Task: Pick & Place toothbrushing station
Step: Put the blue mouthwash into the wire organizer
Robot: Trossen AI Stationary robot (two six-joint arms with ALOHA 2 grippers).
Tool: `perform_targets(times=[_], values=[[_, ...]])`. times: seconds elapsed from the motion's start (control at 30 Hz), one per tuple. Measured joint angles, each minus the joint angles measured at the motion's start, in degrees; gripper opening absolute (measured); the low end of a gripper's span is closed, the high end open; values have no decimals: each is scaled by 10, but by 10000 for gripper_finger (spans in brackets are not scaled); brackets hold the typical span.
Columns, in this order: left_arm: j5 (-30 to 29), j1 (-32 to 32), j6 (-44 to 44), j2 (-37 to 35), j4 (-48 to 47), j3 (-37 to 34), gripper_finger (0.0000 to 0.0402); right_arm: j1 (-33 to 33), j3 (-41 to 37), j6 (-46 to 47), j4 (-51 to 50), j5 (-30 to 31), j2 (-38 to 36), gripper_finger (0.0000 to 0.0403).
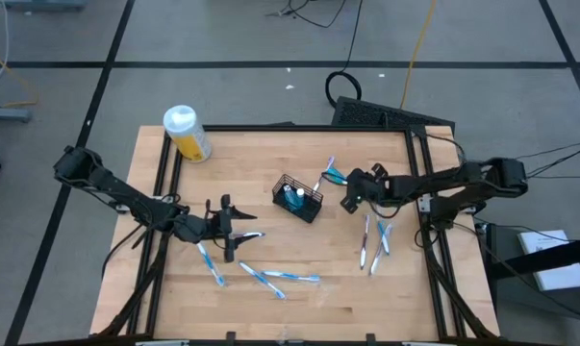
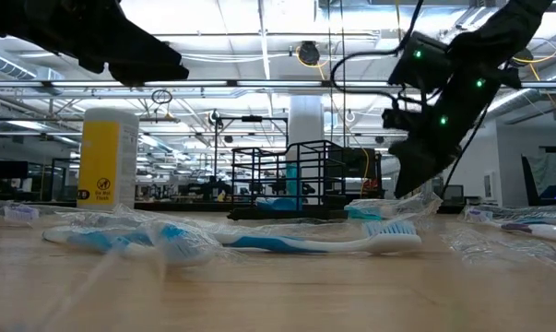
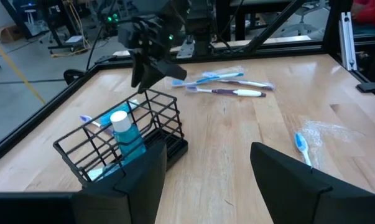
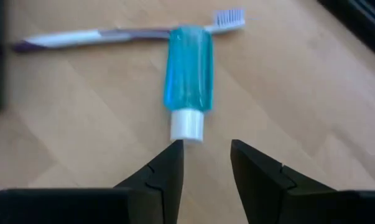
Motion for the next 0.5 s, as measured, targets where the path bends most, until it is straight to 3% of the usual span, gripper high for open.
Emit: perform_targets(times=[0.1, 0.5], values=[[0, 0, 2, 0, 4, 0, 241, -25, 1, -16, -4, -67, -18, 126], [-3, 0, 1, 0, 6, 0, 241, -121, 1, -95, 5, -212, -13, 126]])
